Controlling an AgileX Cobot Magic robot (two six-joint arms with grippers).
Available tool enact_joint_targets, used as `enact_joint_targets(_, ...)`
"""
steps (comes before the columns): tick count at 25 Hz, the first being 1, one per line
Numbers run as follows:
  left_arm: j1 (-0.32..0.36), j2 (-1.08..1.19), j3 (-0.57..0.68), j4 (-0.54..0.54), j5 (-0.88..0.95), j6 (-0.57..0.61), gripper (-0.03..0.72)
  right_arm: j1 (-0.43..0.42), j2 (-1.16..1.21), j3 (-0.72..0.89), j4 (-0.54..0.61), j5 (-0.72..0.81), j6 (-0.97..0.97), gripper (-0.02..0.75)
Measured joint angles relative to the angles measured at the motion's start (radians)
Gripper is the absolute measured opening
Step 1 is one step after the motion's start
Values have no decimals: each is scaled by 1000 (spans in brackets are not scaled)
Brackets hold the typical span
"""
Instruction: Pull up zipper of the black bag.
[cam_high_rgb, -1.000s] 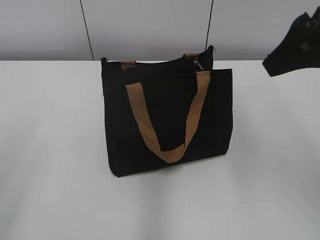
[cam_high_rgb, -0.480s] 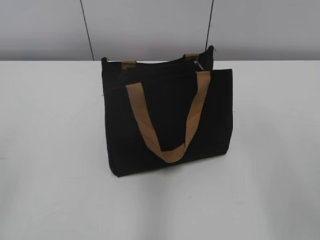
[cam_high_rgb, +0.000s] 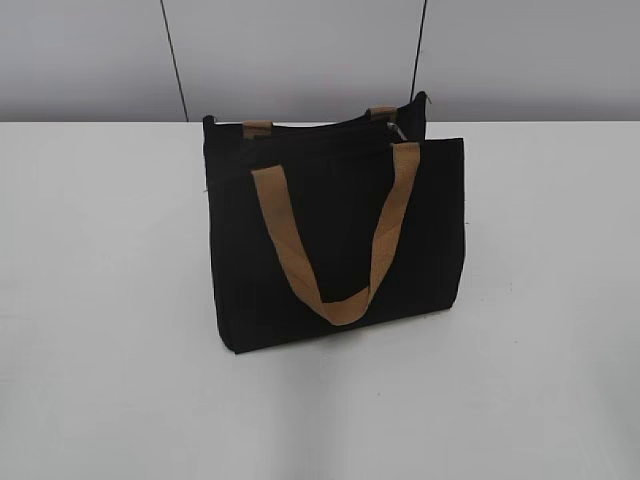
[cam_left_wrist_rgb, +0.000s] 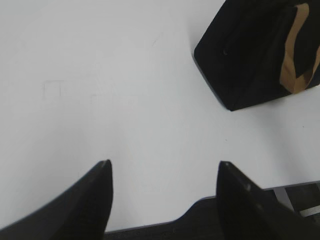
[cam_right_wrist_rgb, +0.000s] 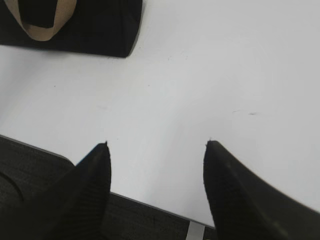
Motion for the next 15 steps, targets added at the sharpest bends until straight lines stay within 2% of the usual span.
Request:
enact_joint_targets(4,0,-52,30,0,0,13,489,0,-94,48,-21,2,23,456)
enact_joint_targets(15,0,-71,82,-6,-130,18,489,0,-103,79,-38,-51,37,456)
